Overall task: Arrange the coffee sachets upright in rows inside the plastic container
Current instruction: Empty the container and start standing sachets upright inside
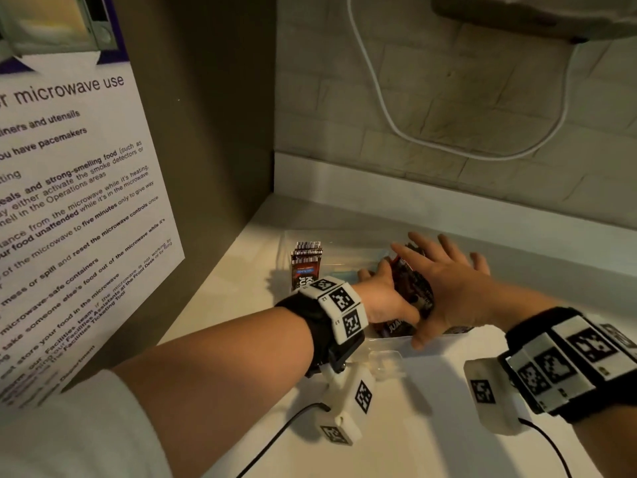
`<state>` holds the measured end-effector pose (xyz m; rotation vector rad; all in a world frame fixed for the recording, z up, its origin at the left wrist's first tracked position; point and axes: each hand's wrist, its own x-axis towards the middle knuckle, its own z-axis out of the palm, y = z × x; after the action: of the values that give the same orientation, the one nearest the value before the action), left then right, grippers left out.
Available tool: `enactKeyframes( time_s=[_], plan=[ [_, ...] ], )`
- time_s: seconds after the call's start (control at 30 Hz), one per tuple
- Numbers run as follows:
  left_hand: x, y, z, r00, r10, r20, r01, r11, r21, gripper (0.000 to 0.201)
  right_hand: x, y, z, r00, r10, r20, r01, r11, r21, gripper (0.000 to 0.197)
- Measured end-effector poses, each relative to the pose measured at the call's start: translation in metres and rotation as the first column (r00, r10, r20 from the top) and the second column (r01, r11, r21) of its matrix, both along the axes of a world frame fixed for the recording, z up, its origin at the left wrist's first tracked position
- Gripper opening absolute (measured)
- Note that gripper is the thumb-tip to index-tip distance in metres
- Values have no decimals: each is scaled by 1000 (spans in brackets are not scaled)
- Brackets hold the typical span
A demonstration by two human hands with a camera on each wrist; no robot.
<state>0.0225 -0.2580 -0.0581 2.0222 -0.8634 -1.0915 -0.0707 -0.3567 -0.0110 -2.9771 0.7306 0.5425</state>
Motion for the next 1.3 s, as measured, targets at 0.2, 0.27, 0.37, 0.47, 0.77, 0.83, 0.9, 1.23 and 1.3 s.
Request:
enactKeyframes(
  time_s=[0.2,0.27,0.37,0.47,0.77,0.83,0.9,1.23,1.3],
  plan=[
    [-3,0,-7,985,124,-121,-138,984,-112,92,3,-5,-2,1000,8,11,-7,1000,-24,142],
    [-5,0,-8,970,186,-158,-211,965,-156,80,2,-7,-5,999,2,39,-2,1000,-9,138],
    [-5,-1,-5,949,250,-194,-287,938,-195,66,3,-7,-7,996,-6,89,6,1000,5,131],
    [-3,-2,-2,941,265,-213,-304,935,-182,60,3,-6,-9,992,-16,129,14,1000,11,126],
    [3,-10,-8,907,341,-248,-391,900,-193,35,-2,-4,-10,987,-35,154,34,999,10,115],
    [4,-11,-9,887,374,-272,-432,879,-203,37,-2,-4,-10,988,-39,150,38,999,10,114],
    [3,-12,-11,880,379,-287,-443,873,-205,40,-2,-4,-10,988,-44,148,41,999,20,111],
    [4,-9,-15,813,407,-416,-515,836,-190,32,1,1,-14,965,-107,238,110,994,1,89],
    [6,-8,-16,781,452,-430,-574,791,-212,35,1,0,-14,966,-101,237,105,994,-3,92]
  ],
)
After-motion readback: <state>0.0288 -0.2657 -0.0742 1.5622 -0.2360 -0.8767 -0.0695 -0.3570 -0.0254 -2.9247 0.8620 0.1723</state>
